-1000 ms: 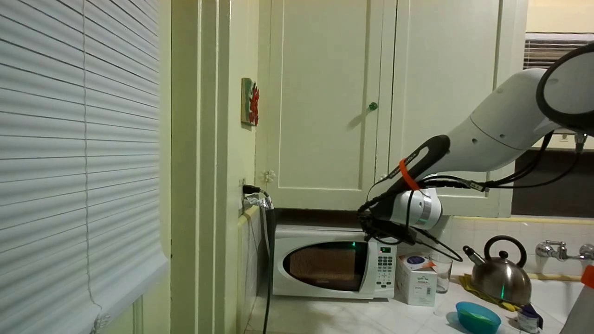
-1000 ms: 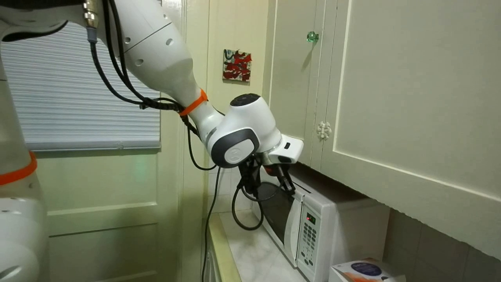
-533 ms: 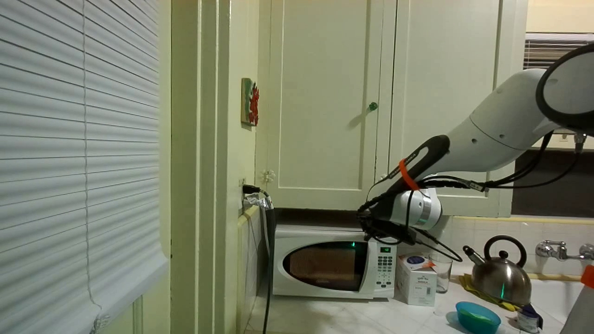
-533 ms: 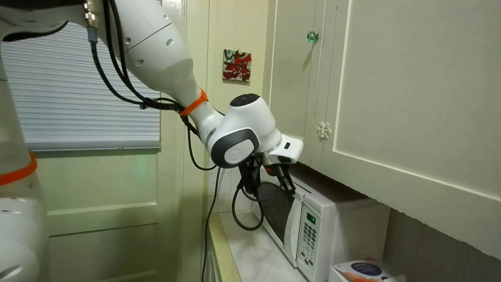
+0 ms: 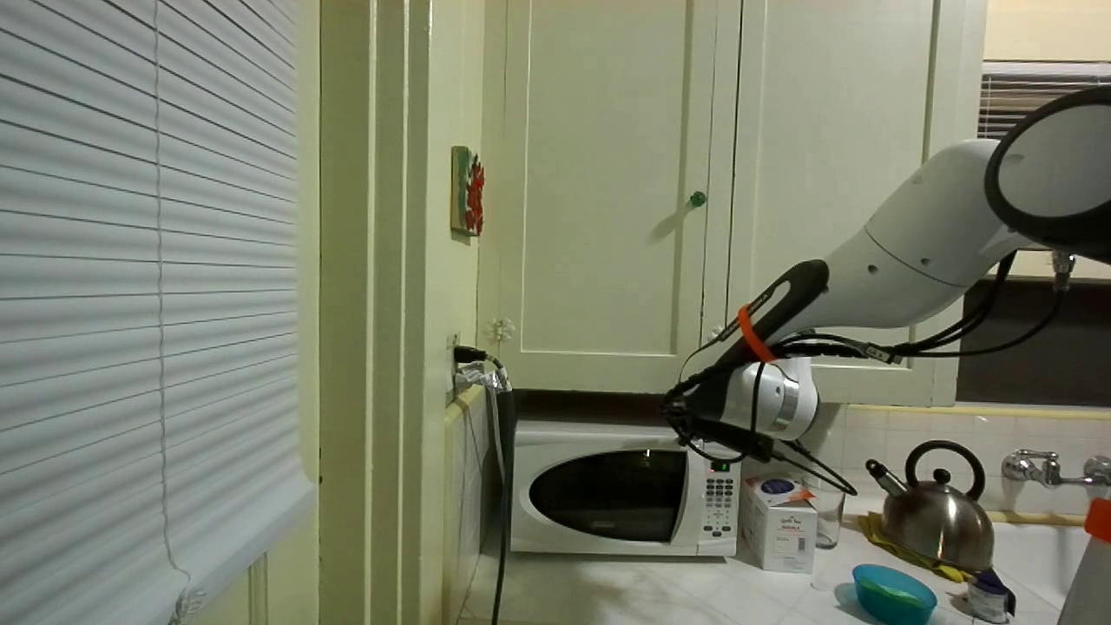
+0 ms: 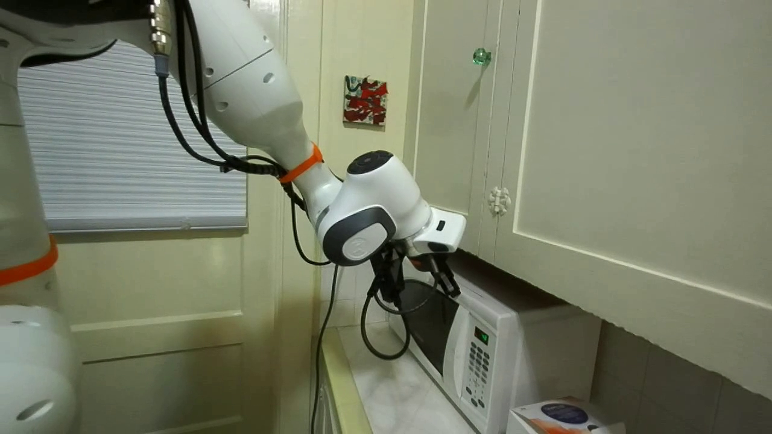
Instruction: Close the microwave door.
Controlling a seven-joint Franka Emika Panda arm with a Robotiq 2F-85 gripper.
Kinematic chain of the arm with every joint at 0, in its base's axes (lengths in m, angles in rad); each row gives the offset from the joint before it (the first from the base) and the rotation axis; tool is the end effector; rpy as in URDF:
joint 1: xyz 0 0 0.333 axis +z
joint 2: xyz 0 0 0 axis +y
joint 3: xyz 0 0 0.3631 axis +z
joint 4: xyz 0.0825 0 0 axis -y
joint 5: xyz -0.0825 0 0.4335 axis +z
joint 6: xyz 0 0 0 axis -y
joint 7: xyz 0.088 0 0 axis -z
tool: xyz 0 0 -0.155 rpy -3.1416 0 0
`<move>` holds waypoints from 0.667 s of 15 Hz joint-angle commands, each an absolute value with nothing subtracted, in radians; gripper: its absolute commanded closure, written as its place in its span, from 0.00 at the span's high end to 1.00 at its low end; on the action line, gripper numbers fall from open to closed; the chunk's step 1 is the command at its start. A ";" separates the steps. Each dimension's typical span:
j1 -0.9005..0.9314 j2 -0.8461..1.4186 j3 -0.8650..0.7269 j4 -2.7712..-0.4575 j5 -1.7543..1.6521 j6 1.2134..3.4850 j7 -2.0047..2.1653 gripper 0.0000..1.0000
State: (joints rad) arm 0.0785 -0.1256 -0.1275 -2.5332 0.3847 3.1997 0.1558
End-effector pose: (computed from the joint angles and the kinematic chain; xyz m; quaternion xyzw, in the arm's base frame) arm 0.5525 -0.0638 0.3848 -0.8819 0.2745 -0.3724 0.0907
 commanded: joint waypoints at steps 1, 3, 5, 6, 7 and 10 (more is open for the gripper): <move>0.028 -0.162 -0.103 -2.538 0.355 3.074 0.205 0.00; -0.013 -0.213 -0.084 -2.558 0.312 2.949 0.255 0.00; -0.048 -0.279 -0.064 -2.573 0.249 2.800 0.330 0.00; -0.048 -0.320 -0.061 -2.574 0.242 2.719 0.355 0.00; -0.061 -0.366 -0.043 -2.576 0.240 2.637 0.372 0.26; -0.080 -0.482 -0.009 -2.559 0.213 2.397 0.435 0.40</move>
